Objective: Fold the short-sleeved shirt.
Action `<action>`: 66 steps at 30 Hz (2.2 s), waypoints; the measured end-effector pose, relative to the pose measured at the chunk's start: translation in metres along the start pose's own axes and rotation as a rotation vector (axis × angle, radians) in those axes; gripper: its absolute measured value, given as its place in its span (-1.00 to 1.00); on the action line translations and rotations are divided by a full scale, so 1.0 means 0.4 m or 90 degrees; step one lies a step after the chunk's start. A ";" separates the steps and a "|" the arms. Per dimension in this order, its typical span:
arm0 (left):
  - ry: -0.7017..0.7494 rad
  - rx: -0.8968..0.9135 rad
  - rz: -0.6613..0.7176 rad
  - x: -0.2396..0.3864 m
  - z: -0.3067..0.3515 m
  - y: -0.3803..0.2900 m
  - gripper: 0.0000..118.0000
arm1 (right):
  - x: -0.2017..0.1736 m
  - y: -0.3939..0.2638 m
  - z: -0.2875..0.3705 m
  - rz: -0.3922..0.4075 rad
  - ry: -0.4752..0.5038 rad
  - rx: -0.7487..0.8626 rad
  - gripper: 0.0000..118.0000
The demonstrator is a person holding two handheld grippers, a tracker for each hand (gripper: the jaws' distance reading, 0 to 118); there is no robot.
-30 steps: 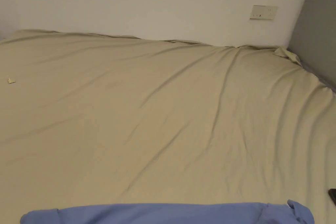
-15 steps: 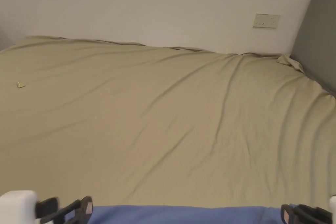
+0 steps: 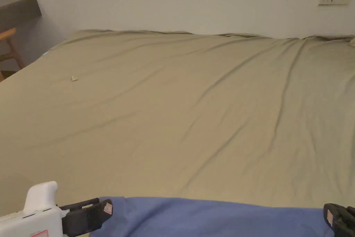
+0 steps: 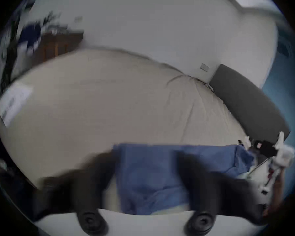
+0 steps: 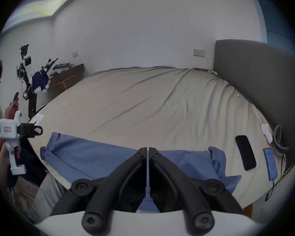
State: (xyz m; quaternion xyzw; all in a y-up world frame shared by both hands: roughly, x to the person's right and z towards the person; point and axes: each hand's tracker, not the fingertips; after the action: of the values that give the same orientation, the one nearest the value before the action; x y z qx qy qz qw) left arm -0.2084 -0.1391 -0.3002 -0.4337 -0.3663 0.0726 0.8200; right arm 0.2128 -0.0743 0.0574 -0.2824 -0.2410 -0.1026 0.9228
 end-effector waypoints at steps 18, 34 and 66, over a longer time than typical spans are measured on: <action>-0.134 -0.072 0.240 -0.064 -0.189 -0.090 -0.89 | -0.006 0.007 -0.004 -0.029 0.050 -0.008 -0.93; -0.379 -0.030 0.003 0.564 -0.166 -0.042 -0.89 | 0.115 0.012 0.118 -0.065 -0.007 0.047 -0.93; -0.388 -0.185 0.092 0.683 -0.526 -0.373 -0.96 | 0.164 -0.027 0.178 -0.071 -0.031 0.022 -0.93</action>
State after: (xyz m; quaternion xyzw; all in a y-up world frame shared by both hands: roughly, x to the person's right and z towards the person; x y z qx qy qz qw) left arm 0.0986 -0.2499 -0.1142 -0.5290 -0.5695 0.2036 0.5953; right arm 0.2384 -0.0461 0.1472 -0.2549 -0.2807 -0.1426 0.9143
